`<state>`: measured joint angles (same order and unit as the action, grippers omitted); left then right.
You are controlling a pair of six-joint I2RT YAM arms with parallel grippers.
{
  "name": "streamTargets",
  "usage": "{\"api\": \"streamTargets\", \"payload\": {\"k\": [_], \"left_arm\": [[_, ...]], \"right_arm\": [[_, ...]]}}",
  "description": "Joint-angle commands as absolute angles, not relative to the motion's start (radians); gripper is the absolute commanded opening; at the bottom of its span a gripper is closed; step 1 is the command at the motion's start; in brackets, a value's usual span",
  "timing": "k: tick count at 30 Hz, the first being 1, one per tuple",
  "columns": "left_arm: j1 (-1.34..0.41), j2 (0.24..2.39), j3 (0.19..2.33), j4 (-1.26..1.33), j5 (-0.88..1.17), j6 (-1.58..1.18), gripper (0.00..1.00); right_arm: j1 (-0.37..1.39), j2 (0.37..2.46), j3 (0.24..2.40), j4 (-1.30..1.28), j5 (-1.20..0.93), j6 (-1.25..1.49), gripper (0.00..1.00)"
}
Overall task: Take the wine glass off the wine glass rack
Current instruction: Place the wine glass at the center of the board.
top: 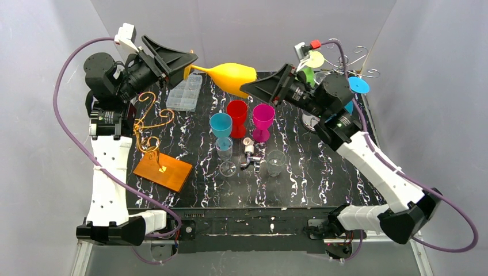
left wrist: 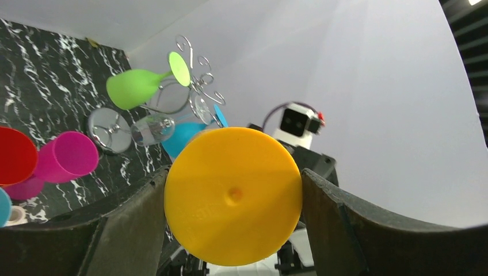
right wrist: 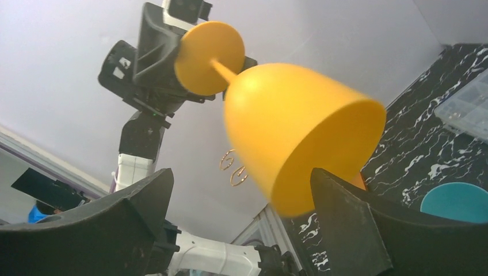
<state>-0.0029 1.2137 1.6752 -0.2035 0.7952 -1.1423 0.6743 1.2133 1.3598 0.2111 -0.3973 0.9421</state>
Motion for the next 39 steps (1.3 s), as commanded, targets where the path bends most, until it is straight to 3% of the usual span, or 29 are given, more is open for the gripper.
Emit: {"api": "streamTargets", "payload": {"k": [1, 5, 9, 17, 22, 25, 30, 39], "left_arm": [[-0.046, 1.19, 1.661, -0.145, 0.821, -1.159, 0.66], [-0.066, 1.191, 1.638, -0.135, 0.816, -1.161, 0.66], [-0.08, 1.189, 1.591, -0.08, 0.816, -1.195, 0.66], [-0.12, 1.198, 1.539, -0.006, 0.816, -1.25, 0.7], [-0.13, 1.203, 1.534, 0.023, 0.811, -1.254, 0.82], [-0.132, 1.211, 1.528, 0.023, 0.815, -1.262, 0.98], [-0.135, 1.22, 1.531, 0.008, 0.817, -1.226, 0.98], [-0.161, 1.228, 1.639, -0.334, 0.729, -0.935, 0.98]], "right_arm": [[0.67, 1.276, 1.417, 0.34, -0.45, 1.004, 0.98], [0.67, 1.294, 1.429, 0.397, -0.456, 1.044, 0.94], [0.67, 1.285, 1.398, 0.46, -0.435, 1.09, 0.82], [0.67, 1.269, 1.341, 0.518, -0.388, 1.142, 0.38], [0.67, 1.253, 1.324, 0.502, -0.365, 1.141, 0.04], [0.67, 1.24, 1.338, 0.452, -0.349, 1.113, 0.01], [0.67, 1.191, 1.37, 0.304, -0.29, 1.024, 0.01], [0.67, 1.127, 1.533, -0.271, -0.197, 0.777, 0.01]]}}
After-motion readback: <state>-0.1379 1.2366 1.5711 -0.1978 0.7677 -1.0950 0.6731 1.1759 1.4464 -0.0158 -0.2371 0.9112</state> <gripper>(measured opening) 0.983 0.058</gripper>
